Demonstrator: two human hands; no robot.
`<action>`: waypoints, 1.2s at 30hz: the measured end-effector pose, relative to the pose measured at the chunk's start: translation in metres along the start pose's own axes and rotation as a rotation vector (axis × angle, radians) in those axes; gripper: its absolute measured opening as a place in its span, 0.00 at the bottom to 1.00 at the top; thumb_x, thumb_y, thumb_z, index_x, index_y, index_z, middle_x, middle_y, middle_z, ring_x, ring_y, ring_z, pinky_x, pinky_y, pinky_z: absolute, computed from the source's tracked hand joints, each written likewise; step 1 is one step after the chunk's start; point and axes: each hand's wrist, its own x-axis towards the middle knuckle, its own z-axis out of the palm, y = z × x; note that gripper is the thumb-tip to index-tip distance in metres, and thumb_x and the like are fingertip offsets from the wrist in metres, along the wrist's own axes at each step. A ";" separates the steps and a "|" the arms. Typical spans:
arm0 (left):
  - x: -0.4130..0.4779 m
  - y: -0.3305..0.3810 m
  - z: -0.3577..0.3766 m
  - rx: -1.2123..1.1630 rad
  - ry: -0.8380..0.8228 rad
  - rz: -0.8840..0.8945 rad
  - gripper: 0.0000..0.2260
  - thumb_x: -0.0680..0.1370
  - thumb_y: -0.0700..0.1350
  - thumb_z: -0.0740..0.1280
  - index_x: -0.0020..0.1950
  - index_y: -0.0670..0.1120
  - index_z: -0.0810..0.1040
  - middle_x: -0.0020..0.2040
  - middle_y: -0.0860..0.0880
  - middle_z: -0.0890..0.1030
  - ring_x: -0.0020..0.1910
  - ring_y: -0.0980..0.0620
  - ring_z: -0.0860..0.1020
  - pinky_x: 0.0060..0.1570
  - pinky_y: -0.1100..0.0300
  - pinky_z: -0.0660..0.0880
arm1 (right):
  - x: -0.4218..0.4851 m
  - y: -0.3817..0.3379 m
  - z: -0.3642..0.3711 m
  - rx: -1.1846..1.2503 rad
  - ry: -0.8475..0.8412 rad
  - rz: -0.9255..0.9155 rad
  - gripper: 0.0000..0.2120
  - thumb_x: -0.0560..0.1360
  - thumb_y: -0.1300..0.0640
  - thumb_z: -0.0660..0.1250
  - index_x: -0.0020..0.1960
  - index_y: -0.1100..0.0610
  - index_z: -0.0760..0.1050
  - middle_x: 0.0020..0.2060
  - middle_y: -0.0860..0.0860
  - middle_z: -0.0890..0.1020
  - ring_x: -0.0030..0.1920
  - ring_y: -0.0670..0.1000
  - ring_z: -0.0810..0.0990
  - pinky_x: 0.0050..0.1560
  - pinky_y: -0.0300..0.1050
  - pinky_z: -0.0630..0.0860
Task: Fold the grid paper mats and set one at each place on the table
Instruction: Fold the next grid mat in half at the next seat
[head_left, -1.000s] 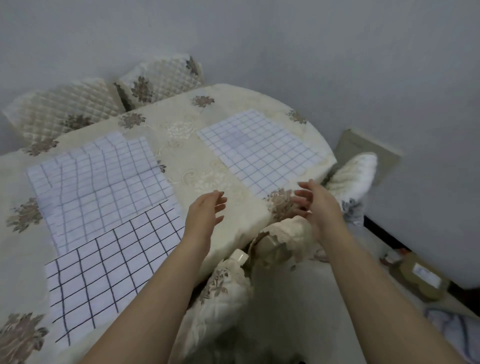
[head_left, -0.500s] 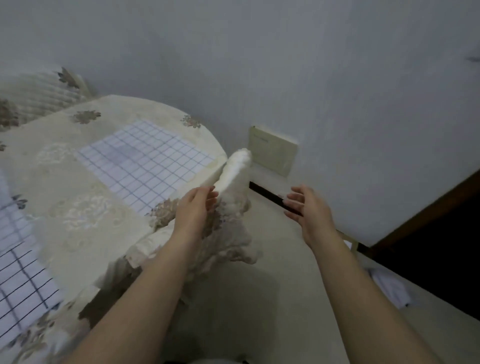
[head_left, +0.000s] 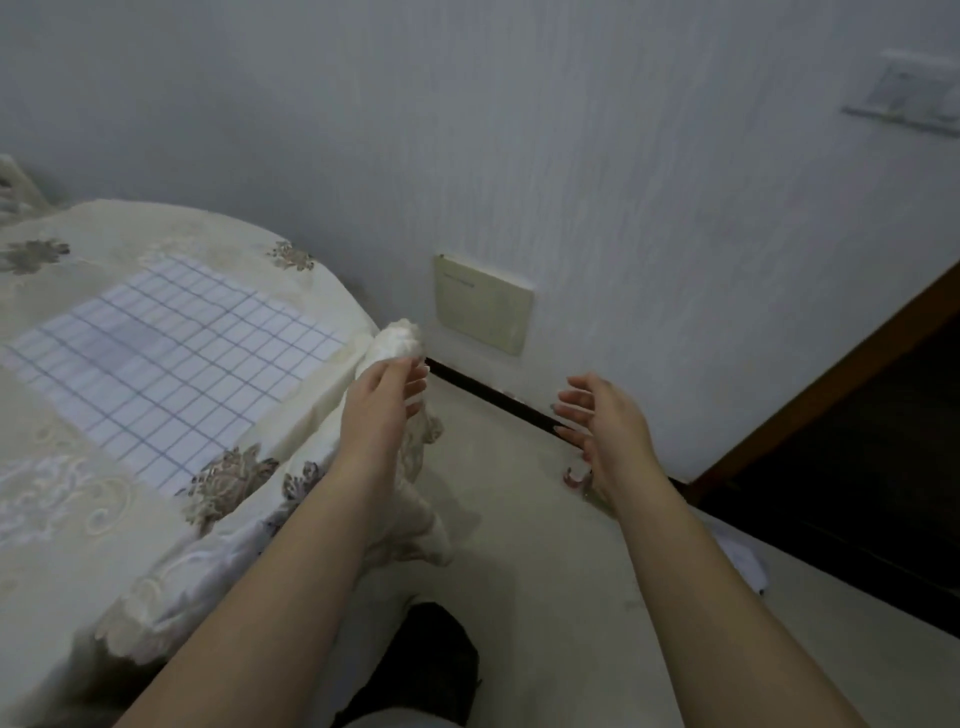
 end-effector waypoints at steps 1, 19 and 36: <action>0.009 0.003 -0.001 -0.016 0.019 0.003 0.09 0.79 0.46 0.63 0.52 0.45 0.81 0.52 0.45 0.83 0.55 0.47 0.81 0.58 0.51 0.77 | 0.009 -0.003 0.008 -0.011 -0.017 -0.012 0.09 0.78 0.53 0.60 0.49 0.55 0.77 0.48 0.55 0.80 0.50 0.53 0.81 0.48 0.48 0.79; 0.187 0.075 -0.163 -0.299 0.608 0.073 0.08 0.78 0.46 0.63 0.50 0.46 0.81 0.52 0.46 0.84 0.55 0.48 0.81 0.57 0.51 0.77 | 0.128 -0.059 0.338 -0.310 -0.644 -0.097 0.13 0.81 0.52 0.57 0.48 0.57 0.77 0.46 0.56 0.80 0.46 0.53 0.80 0.46 0.49 0.78; 0.235 0.059 -0.285 -0.235 0.842 -0.068 0.08 0.79 0.44 0.63 0.52 0.43 0.80 0.51 0.44 0.84 0.54 0.46 0.82 0.60 0.50 0.77 | 0.151 -0.012 0.515 -0.535 -1.056 0.002 0.10 0.80 0.54 0.61 0.48 0.57 0.78 0.44 0.55 0.81 0.45 0.54 0.81 0.50 0.51 0.78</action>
